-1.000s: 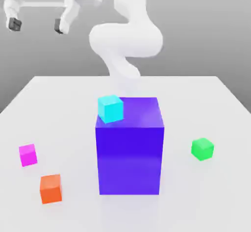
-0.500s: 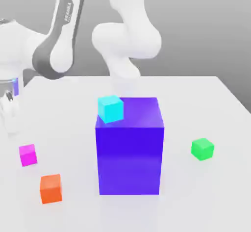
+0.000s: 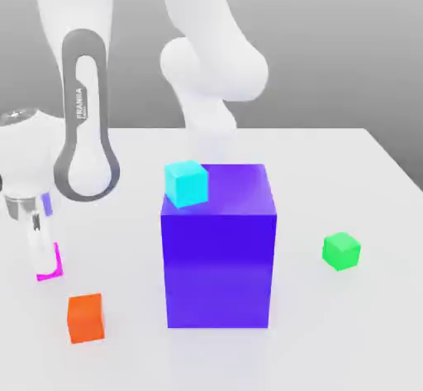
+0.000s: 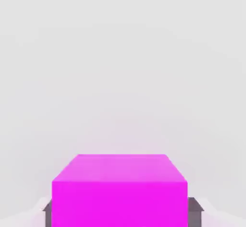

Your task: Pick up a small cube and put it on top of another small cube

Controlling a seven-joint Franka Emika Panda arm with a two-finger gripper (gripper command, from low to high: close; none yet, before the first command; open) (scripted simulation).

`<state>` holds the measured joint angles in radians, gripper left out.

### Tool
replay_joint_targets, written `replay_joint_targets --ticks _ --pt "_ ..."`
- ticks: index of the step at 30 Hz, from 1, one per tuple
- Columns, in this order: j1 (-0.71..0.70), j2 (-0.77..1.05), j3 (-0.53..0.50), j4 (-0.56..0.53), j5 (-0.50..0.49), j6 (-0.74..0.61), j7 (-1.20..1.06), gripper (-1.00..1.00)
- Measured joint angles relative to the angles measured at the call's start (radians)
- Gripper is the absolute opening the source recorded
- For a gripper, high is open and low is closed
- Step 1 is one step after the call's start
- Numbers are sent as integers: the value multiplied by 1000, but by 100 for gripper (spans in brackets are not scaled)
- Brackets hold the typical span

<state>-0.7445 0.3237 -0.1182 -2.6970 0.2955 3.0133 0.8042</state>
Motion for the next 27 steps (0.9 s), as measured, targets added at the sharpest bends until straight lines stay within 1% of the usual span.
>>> replay_joint_targets --ticks 2,6,8,13,18,21,27 --pt "33 -55 -43 -13 -41 -43 33 -100" --pt "72 -196 -115 -44 -184 -150 139 -100" --pt "98 -233 -96 -30 -208 -173 146 -100" --pt "299 -313 20 -16 -171 -214 129 -100" --pt "516 -386 102 -8 -112 -248 101 -100" --pt "617 -427 164 -4 -75 -266 83 -100" --pt "824 -508 323 -21 6 -300 58 -100"
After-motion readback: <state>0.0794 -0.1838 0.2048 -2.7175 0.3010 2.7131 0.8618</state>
